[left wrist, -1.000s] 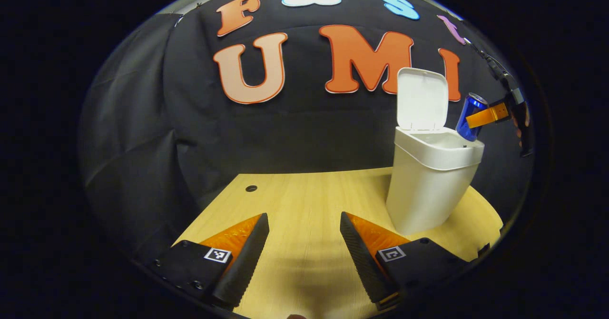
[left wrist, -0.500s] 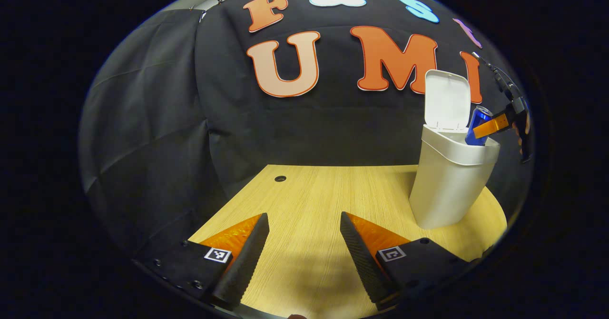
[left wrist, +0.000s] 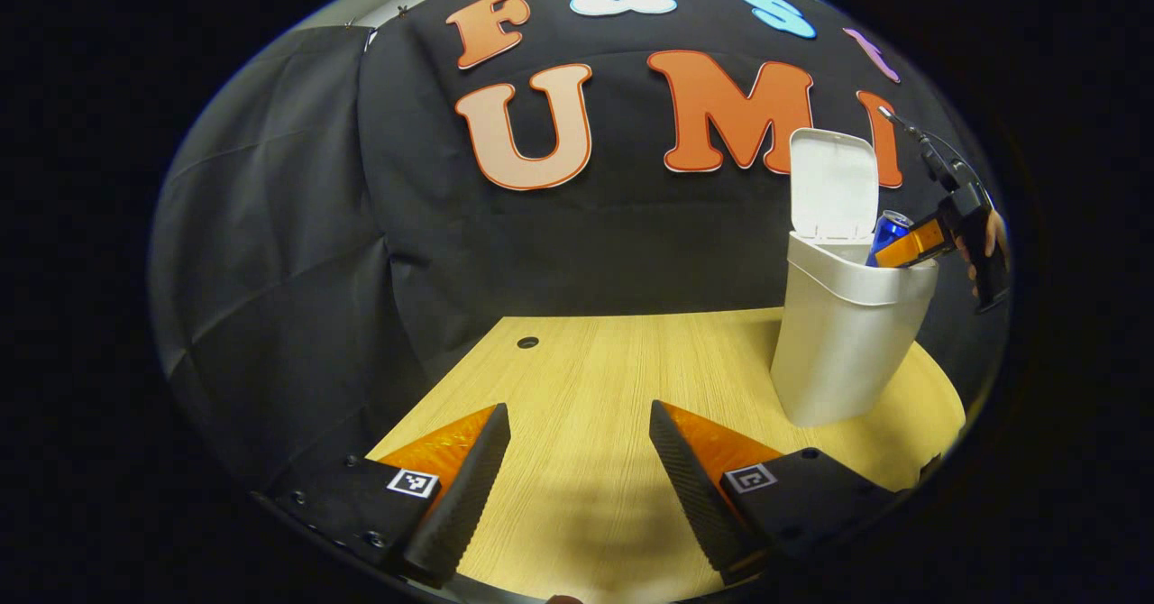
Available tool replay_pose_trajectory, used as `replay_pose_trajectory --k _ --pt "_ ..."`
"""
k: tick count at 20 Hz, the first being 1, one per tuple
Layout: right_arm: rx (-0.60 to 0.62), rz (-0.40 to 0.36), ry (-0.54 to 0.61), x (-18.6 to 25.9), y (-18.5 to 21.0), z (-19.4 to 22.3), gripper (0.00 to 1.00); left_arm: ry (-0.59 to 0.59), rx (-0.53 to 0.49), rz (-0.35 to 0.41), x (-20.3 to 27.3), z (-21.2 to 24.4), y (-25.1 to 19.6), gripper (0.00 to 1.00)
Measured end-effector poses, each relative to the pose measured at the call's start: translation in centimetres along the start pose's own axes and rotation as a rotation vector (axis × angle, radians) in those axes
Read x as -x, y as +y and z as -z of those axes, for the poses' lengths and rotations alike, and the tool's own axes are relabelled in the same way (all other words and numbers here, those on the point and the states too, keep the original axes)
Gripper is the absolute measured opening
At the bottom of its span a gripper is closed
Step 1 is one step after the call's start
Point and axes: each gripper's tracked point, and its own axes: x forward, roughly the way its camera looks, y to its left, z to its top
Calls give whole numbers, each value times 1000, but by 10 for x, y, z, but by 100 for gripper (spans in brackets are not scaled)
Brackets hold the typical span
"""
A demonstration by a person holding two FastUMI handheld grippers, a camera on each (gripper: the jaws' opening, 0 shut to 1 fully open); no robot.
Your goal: Press the lid of the desktop garbage bin to open it, pick up the crumpled paper on the desktop and throw it into the bin, then pick up the pop can on the desktop and drop it into the bin, and finally close the garbage bin lid.
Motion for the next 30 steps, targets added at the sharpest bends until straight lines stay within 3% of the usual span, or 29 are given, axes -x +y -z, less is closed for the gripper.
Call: replay_pose_trajectory --k 7,8,9,16,21,23,28,30 --pt "8 -4 -51 13 5 -11 86 -84 49 24 4 -36 2 99" --pt "6 -1 -69 16 4 -17 81 -99 54 21 6 -43 4 100" --pt "3 2 -91 20 1 -25 87 -116 58 21 8 -49 4 100" --pt "-13 31 -315 43 -12 -113 87 -197 46 19 27 -80 8 99" --pt "-37 -28 -507 65 3 -185 87 -268 44 29 38 -96 2 99" --pt "-25 -31 -576 70 6 -206 86 -280 43 27 41 -97 4 96" --pt "-29 -47 -696 73 20 -252 86 -310 26 21 49 -101 2 99" --pt "-19 -14 -729 68 14 -263 86 -315 18 19 51 -103 2 100"
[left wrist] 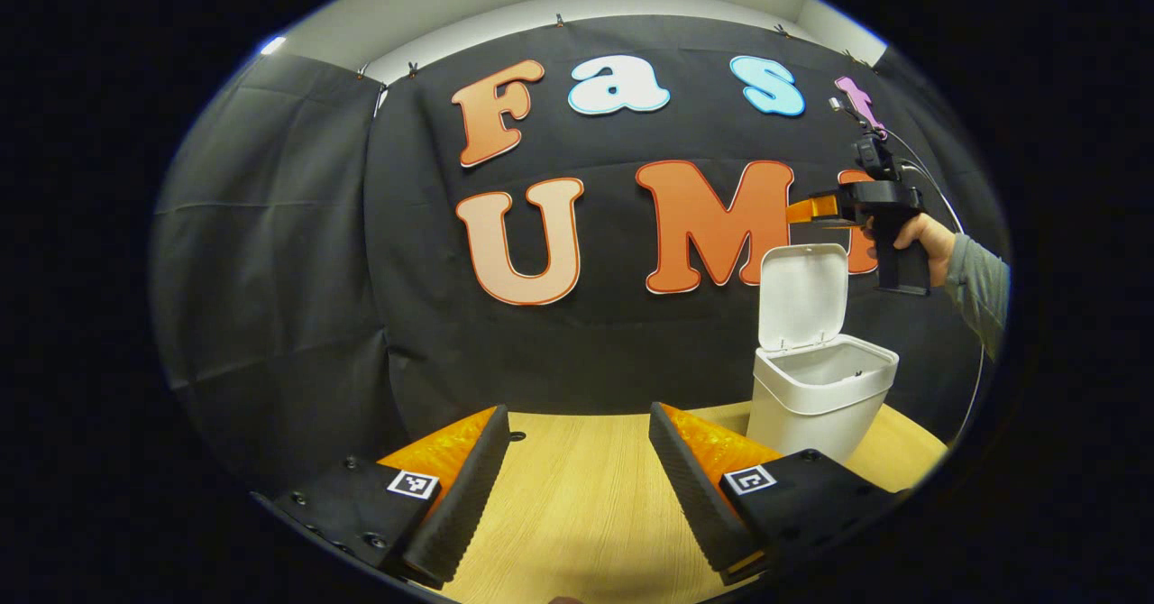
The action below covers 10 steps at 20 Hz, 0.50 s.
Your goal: Press the lid of the desktop garbage bin to open it, pick up the crumpled paper on the desktop and throw it into the bin, then pick up the pop can on the desktop and drop it into the bin, and finally close the garbage bin lid.
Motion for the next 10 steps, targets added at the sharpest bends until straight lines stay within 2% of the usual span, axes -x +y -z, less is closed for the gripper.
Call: replay_pose_trajectory --k 4,6,8,10 --pt "54 53 -13 -22 -11 -1 86 11 7 -3 -1 4 0 100" --pt "19 71 21 -30 -21 9 86 16 11 -2 -2 6 2 100" --pt "-52 59 112 -32 -21 32 86 17 16 4 -3 5 1 99" --pt "-14 71 113 -32 -25 34 87 21 19 14 -5 7 1 99"
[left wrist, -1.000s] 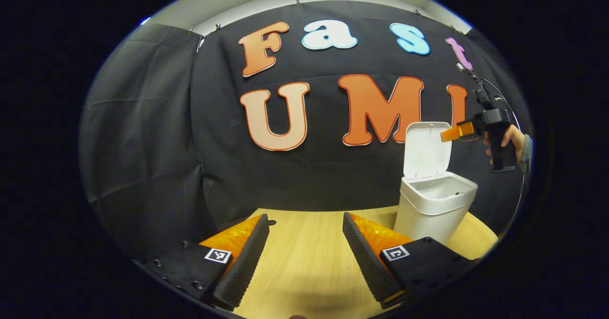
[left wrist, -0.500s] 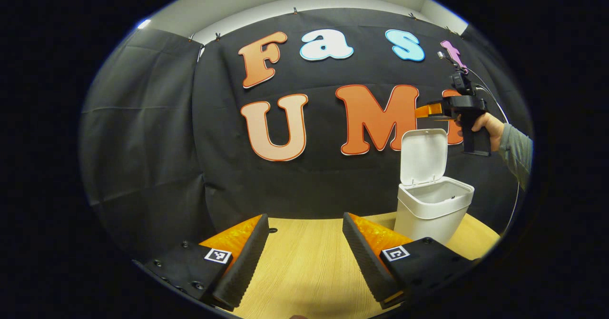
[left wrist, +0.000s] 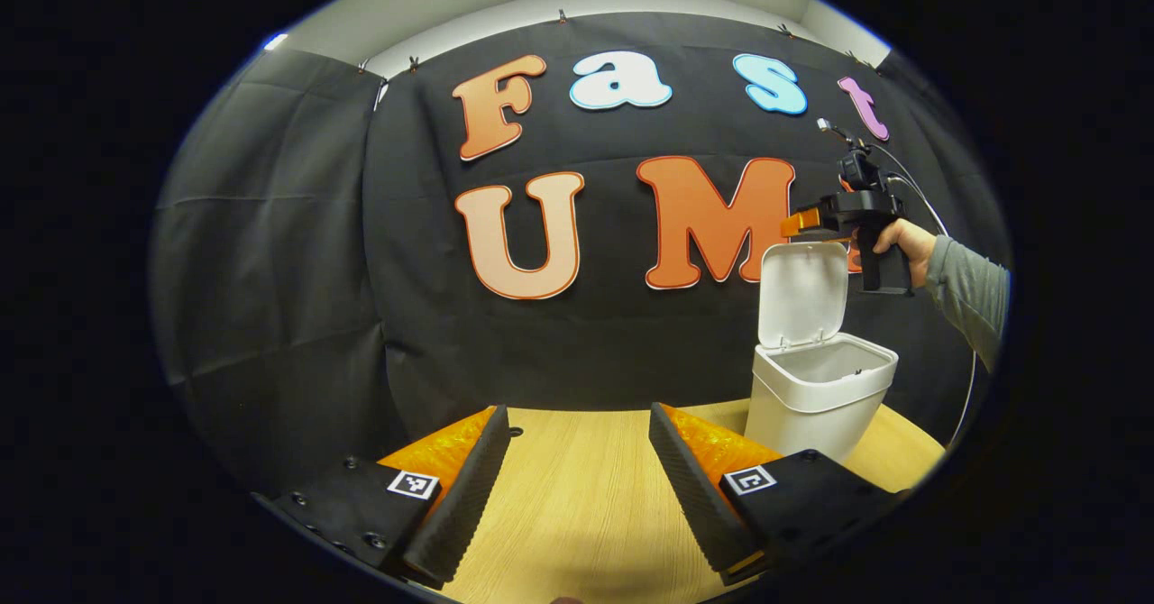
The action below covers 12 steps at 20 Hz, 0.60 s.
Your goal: Press the lid of the desktop garbage bin to open it, pick up the crumpled paper on the desktop and throw it into the bin, then pick up the pop can on the desktop and drop it into the bin, and finally close the garbage bin lid.
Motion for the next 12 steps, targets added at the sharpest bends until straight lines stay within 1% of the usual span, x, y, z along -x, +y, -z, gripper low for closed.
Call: replay_pose_trajectory --k 1,2,3,4,6,10,12 --pt "24 2 14 8 -1 2 85 1 1 10 -1 1 -1 99" --pt "62 4 13 9 1 4 86 4 2 20 -2 1 -2 99" --pt "98 1 19 12 2 8 84 6 3 32 -4 2 -4 99" --pt "110 -3 20 18 5 8 84 7 4 43 -7 2 -6 99" --pt "83 -10 34 27 6 10 83 5 4 62 -12 2 -8 100" --pt "90 -29 69 49 10 21 83 -3 -1 104 -18 1 -13 99" --pt "78 -32 86 59 12 26 83 -10 -5 118 -21 -1 -13 100"
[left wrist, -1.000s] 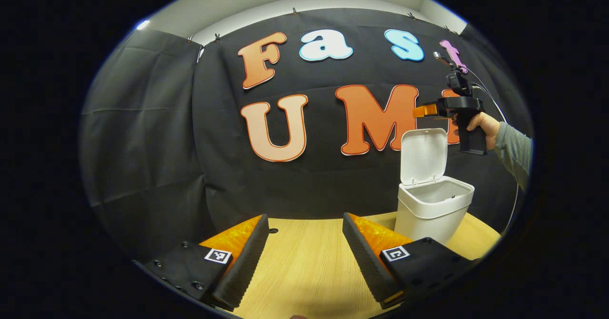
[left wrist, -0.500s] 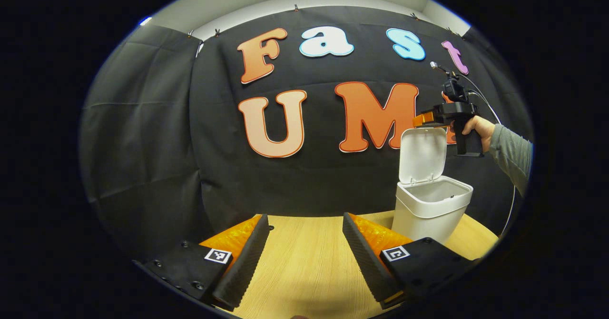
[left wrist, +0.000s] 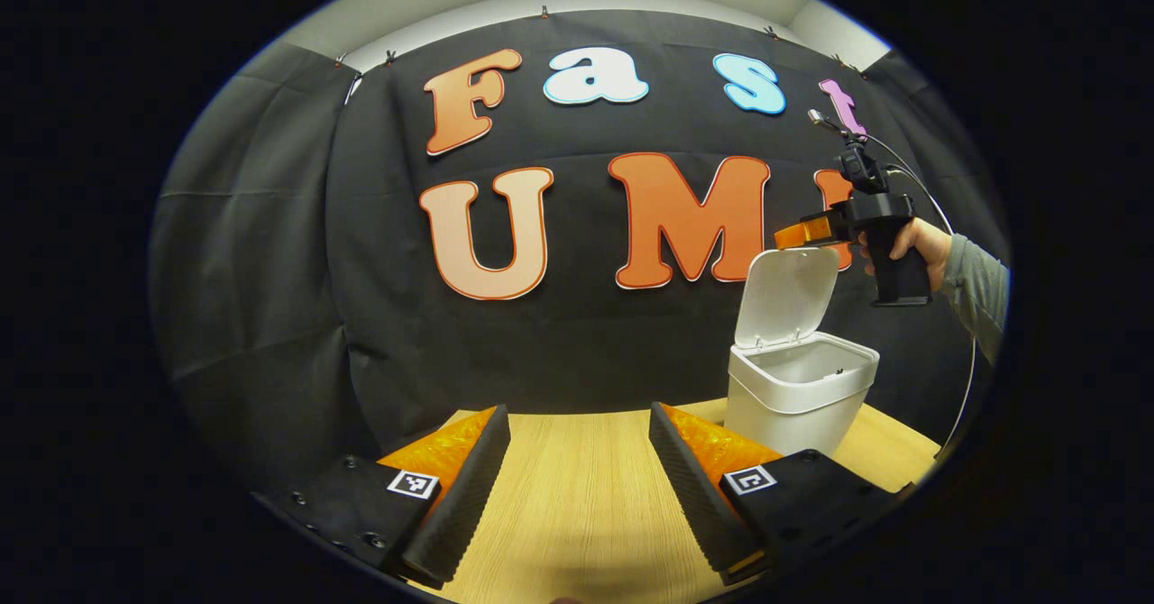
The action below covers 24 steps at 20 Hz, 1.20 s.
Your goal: Press the lid of the desktop garbage bin to open it, pick up the crumpled paper on the desktop and throw it into the bin, then pick up the pop can on the desktop and drop it into the bin, and finally close the garbage bin lid.
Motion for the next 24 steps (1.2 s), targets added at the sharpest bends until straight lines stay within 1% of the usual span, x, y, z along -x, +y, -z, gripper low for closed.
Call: replay_pose_trajectory --k 2,3,5,7,8,9,10,14,15,16,17,18,19,20,21,22,23,24 --pt "-14 -4 32 8 4 17 83 -5 3 12 -2 -1 -1 99" --pt "-18 -9 70 13 8 33 83 -5 5 17 -4 0 -1 99" --pt "-32 -27 193 21 16 79 83 -1 8 29 -6 1 -2 99" --pt "-66 -12 318 30 19 129 84 0 6 38 -8 1 -3 99" --pt "-79 -5 356 36 18 151 84 -1 2 41 -9 1 -2 99" --pt "-78 5 382 46 14 165 83 -3 0 43 -8 0 -2 99" --pt "-65 11 329 49 11 161 83 -1 2 44 -8 0 -2 99" --pt "15 50 316 57 11 169 70 21 17 54 -10 7 -6 99" --pt "17 56 307 61 12 168 66 21 16 54 -11 7 -6 100" --pt "8 61 307 64 12 168 64 20 17 57 -12 5 -7 100" --pt "-8 74 307 66 10 170 59 22 16 63 -13 6 -11 99" --pt "-25 93 297 66 7 168 58 24 14 71 -13 7 -14 99" --pt "-37 101 300 67 6 172 50 26 11 78 -13 7 -16 100" --pt "-39 108 292 65 3 173 47 26 7 83 -13 7 -18 99" --pt "-39 111 295 67 1 176 40 27 5 88 -14 6 -20 99" --pt "-68 107 291 67 3 175 36 29 5 92 -13 8 -20 99" --pt "-93 108 301 67 4 176 29 33 5 95 -13 8 -20 99" --pt "-96 103 301 66 6 176 24 35 5 98 -14 9 -21 99"
